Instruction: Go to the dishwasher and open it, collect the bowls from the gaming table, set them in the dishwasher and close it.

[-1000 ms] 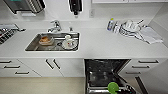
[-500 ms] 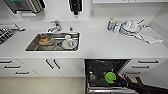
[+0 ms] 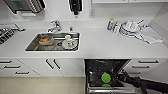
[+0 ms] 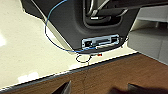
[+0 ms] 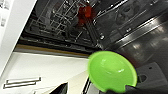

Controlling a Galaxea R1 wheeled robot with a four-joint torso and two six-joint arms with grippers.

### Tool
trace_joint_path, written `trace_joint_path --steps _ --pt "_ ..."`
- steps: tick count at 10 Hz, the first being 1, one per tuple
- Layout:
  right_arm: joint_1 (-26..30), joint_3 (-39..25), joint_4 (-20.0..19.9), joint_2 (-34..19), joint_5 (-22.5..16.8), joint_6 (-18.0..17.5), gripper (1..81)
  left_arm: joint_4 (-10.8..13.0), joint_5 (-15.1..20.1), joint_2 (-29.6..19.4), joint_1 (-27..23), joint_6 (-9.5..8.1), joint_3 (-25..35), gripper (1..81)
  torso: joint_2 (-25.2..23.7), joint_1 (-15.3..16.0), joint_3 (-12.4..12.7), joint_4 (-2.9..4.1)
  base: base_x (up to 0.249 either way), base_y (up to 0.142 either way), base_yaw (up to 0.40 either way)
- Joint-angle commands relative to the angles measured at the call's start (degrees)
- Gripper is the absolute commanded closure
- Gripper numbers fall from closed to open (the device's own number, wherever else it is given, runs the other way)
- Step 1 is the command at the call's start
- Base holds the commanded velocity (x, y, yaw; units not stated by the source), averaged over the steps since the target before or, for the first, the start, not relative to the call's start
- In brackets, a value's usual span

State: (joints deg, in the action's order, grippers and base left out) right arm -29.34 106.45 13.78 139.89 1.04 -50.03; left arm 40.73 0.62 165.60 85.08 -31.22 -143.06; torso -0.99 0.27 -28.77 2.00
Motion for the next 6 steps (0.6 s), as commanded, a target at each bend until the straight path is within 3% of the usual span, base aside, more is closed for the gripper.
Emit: trace_joint_path --steps 1,4,6 --pt "6.9 -3.0 0.1 -3.4 -3.7 -0.7 1.0 0.3 3.9 0.2 1.3 0.55 -0.1 1.0 0.0 0.0 0.0 0.0 0.0 0.0 0.0" --pt "4.3 -8.6 0.6 -14.3 -15.6 0.1 1.0 0.1 3.8 3.5 1.1 0.46 -5.6 1.0 0.0 0.0 0.0 0.0 0.0 0.0 0.0" --pt "-1.8 -12.2 0.7 -20.3 -19.1 1.8 1.0 -0.1 3.2 5.2 0.8 0.11 -8.6 1.0 0.0 0.0 0.0 0.0 0.0 0.0 0.0"
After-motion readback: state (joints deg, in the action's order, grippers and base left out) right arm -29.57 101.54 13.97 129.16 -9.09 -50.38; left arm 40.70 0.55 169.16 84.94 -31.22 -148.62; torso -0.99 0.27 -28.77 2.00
